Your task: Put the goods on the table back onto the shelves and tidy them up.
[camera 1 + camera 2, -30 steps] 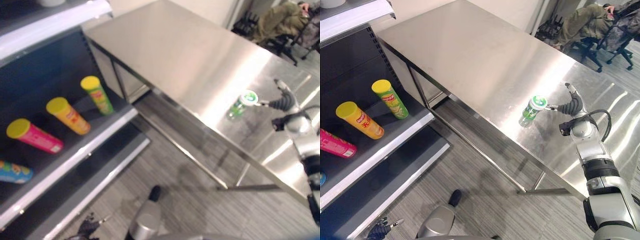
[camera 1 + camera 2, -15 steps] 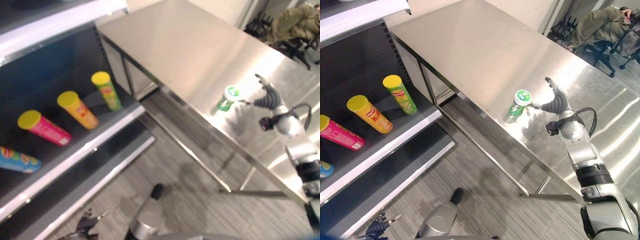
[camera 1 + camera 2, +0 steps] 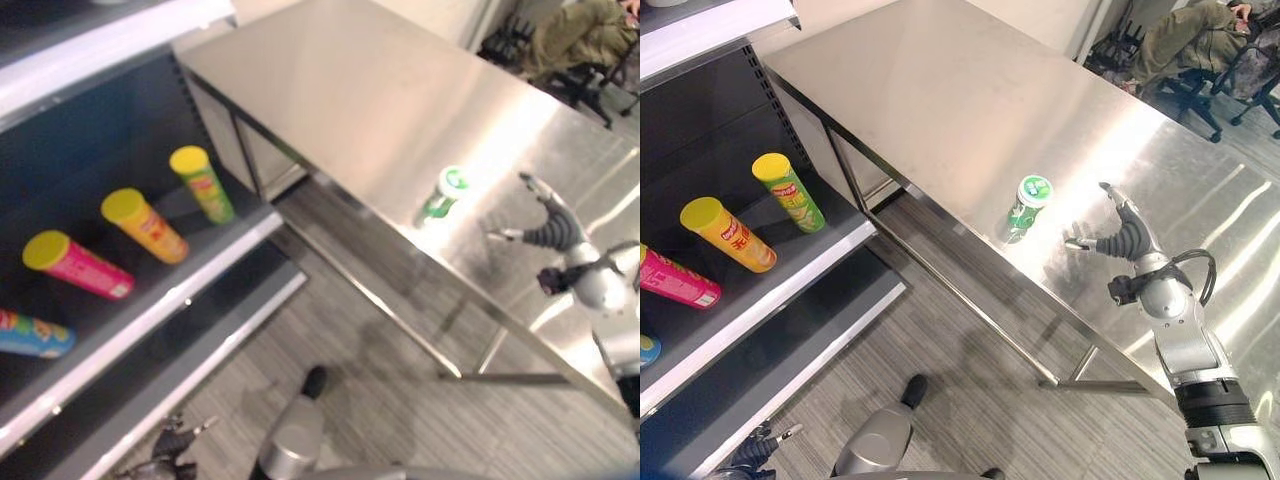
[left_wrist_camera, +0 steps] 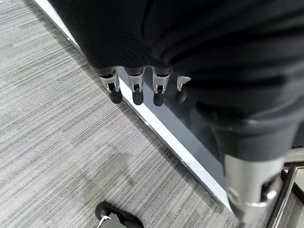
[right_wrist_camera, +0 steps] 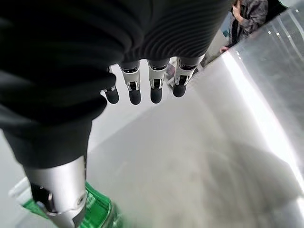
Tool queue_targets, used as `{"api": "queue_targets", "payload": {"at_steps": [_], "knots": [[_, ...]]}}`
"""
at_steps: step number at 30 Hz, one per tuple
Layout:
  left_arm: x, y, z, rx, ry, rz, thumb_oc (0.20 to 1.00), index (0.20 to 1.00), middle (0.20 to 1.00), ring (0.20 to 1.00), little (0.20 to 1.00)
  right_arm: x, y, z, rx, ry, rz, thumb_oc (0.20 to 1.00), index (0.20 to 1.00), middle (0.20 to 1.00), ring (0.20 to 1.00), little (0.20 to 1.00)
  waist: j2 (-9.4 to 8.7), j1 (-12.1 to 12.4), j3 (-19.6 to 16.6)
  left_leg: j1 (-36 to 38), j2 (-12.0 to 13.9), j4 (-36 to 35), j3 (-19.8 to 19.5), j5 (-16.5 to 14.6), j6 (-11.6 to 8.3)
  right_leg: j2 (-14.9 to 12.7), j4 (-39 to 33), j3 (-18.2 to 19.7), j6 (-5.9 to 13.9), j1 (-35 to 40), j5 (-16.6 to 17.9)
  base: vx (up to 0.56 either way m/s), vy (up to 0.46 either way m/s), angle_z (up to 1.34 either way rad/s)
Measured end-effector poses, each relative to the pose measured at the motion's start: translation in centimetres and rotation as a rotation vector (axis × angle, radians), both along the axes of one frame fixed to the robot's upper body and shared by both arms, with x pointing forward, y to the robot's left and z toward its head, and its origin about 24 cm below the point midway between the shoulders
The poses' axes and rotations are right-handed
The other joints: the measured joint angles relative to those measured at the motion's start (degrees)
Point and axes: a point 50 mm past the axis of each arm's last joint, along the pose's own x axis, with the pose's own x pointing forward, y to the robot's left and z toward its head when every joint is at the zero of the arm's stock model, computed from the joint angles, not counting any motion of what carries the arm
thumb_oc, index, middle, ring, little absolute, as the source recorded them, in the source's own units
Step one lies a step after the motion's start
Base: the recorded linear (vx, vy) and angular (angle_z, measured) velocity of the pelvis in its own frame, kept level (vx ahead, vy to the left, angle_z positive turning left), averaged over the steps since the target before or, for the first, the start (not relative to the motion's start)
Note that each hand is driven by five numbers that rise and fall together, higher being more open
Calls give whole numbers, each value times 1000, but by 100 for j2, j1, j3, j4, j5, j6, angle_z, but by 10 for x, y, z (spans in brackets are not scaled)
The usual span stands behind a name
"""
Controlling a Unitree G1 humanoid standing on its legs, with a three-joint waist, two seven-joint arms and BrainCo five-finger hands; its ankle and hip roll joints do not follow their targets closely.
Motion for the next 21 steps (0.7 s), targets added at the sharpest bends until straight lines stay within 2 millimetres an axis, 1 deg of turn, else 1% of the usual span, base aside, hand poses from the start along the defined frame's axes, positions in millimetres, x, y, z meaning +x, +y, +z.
{"api": "queue_targets", "payload": {"at_steps": [6,7,9,13,17,21], "knots": [[1,-1,0,-2,-2,-2,1000,1000,1000,1000,1000,5,4,-3,-7,26,19,1000,1000,1000,1000,1000,19,39,-2,41,0,-3,11,0,0,-7,0,9,0,35,-1,0,0,0],[-1,-1,-1,-5,2,0,1000,1000,1000,1000,1000,9,5,-4,-16,33,19,1000,1000,1000,1000,1000,30,44,-7,51,-3,-2,15,0,0,-9,0,11,-1,41,-1,0,0,0],[1,-3,-1,-9,-5,-2,1000,1000,1000,1000,1000,12,3,-7,-18,49,4,1000,1000,1000,1000,1000,42,69,-9,65,-5,-3,5,0,0,-9,0,6,-1,64,-2,0,0,0],[-1,-4,-3,-12,5,3,1000,1000,1000,1000,1000,18,3,-8,-46,40,-25,1000,1000,1000,1000,1000,53,97,-15,69,-16,1,-10,0,0,-6,0,-12,-4,83,-16,2,7,2],[-1,-4,-3,-12,7,4,1000,1000,1000,1000,1000,18,4,-10,-66,42,-38,1000,1000,1000,1000,1000,59,113,-18,67,-27,7,-54,0,0,-7,0,-85,2,111,-22,0,17,7],[-1,-5,-3,-13,8,6,1000,1000,1000,1000,1000,22,10,-13,-44,42,-34,1000,1000,1000,1000,1000,79,139,-32,33,-63,44,-103,-7,8,-23,0,-134,12,123,-35,-3,16,6]]}}
